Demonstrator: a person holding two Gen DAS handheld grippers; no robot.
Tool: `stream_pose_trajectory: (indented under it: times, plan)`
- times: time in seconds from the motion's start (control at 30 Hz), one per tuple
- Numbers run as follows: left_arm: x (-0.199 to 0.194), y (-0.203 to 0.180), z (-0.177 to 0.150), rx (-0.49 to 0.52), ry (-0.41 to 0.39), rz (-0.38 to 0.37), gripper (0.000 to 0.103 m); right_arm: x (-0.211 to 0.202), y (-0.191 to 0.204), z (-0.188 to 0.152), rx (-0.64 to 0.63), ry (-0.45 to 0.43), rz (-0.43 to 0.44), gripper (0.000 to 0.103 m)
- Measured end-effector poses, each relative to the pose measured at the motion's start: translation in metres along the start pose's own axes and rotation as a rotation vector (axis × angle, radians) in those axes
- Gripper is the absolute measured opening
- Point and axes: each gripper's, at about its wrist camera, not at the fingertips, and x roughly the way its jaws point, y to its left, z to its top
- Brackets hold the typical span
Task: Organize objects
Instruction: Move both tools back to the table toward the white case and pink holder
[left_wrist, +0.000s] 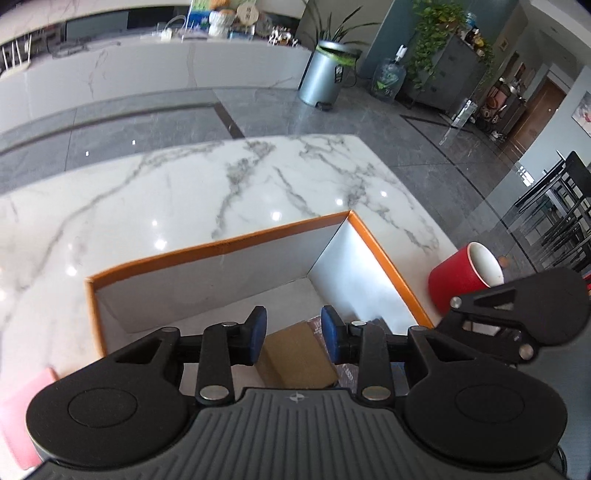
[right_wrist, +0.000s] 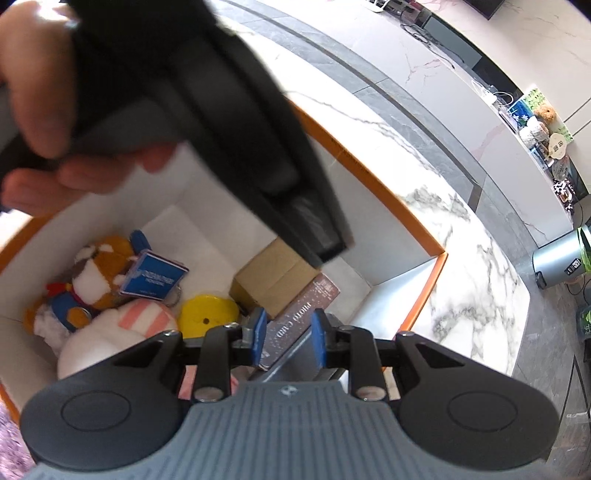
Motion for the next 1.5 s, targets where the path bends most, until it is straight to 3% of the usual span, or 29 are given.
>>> stream_pose_trajectory:
  times: [0.17,0.3,0.4,0.6,0.8,0.97,1.33,1.5]
  plan:
    - [-0.055,0.003,-0.011,0.06,-0.06,0.034,0.037,-0.02,0.013,0.011,0.019,-0.05,0.013,0.028]
    - [-0.093,0.018,-0.024,0.098,-0.084,0.069,0.037,-0.039,0.027,0.025,0.05,-0.13,0.013,0.048]
    - [-0.114,0.035,-0.037,0.134,-0.082,0.129,0.037,-0.053,0.042,0.04,0.041,-0.191,0.037,0.055]
    - [-0.129,0.074,-0.073,0.191,-0.009,0.216,0.038,-0.062,0.076,0.065,-0.063,-0.241,0.128,0.056]
    - [-0.116,0.096,-0.113,0.315,0.085,0.238,0.045,-0.036,0.113,0.093,-0.186,-0.187,0.188,0.052]
    - [-0.099,0.108,-0.139,0.436,0.145,0.195,0.064,-0.003,0.137,0.108,-0.277,-0.101,0.225,0.051]
    - [-0.049,0.13,-0.145,0.544,0.231,0.127,0.075,0.064,0.148,0.125,-0.418,0.057,0.278,0.052]
    - [-0.039,0.135,-0.137,0.547,0.274,0.073,0.079,0.072,0.142,0.133,-0.434,0.096,0.319,0.063]
